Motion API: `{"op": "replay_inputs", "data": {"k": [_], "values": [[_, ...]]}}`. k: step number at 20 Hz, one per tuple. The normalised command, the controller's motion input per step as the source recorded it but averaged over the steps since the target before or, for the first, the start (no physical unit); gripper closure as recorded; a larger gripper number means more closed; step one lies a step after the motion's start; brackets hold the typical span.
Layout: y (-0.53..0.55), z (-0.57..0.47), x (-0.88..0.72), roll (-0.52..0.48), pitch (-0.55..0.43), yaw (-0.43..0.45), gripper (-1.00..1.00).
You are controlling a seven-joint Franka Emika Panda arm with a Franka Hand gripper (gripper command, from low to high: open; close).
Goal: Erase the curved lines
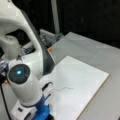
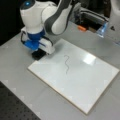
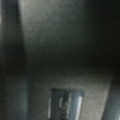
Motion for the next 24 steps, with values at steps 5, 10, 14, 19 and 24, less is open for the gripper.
{"op": "replay_inputs", "data": {"k": [5, 10, 14, 19, 24], "values": [[0.1, -0.09, -0.05, 0.05, -0.152, -0.177, 1.0], [0.12, -0.07, -0.05, 0.024, -0.14, -0.17, 1.0], [0.17, 0.02, -0.1, -0.017, -0.119, -0.213, 1.0], [0.19, 0.11, -0.17, 0.007, -0.116, -0.23, 1.0], [0.18, 0.03, -0.24, 0.072, -0.135, -0.237, 1.0]]}}
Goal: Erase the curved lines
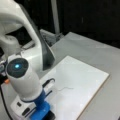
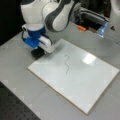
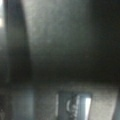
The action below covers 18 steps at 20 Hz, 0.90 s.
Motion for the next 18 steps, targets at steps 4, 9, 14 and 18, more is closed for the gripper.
{"op": "replay_inputs", "data": {"k": [4, 9, 14, 18], "values": [[0.16, 0.02, -0.26, 0.081, -0.118, -0.302, 1.0], [0.13, 0.14, -0.33, 0.009, -0.094, -0.333, 1.0], [0.07, 0.15, -0.33, -0.092, -0.06, -0.219, 1.0], [0.05, 0.14, -0.25, -0.093, 0.043, -0.136, 1.0]]}}
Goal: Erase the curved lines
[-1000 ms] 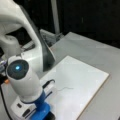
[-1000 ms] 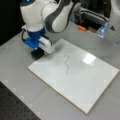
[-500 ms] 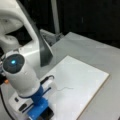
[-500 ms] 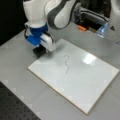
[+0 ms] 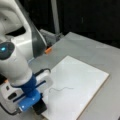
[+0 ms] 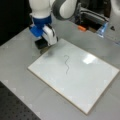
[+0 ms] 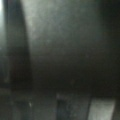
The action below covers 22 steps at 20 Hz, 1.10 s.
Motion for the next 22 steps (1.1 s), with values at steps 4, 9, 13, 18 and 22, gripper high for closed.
{"op": "replay_inputs", "data": {"k": [4, 9, 13, 18, 22], "values": [[0.08, 0.08, -0.16, -0.04, 0.087, -0.088, 1.0], [0.13, 0.07, -0.17, -0.043, 0.041, -0.045, 1.0], [0.21, 0.07, -0.22, -0.037, 0.039, -0.072, 1.0], [0.23, 0.0, -0.19, -0.092, 0.019, -0.159, 1.0], [0.25, -0.09, -0.17, -0.119, -0.016, -0.161, 1.0]]}}
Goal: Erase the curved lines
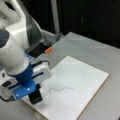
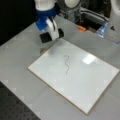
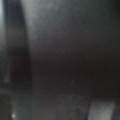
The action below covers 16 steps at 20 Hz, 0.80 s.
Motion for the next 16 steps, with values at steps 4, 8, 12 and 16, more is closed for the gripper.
{"op": "replay_inputs", "data": {"k": [4, 8, 12, 16], "values": [[0.26, -0.15, -0.15, -0.141, -0.078, -0.157, 1.0], [0.25, -0.18, -0.17, -0.122, -0.097, -0.162, 1.0], [0.29, -0.21, -0.2, -0.089, -0.139, -0.159, 1.0], [0.28, -0.19, -0.2, -0.086, -0.207, -0.169, 1.0]]}}
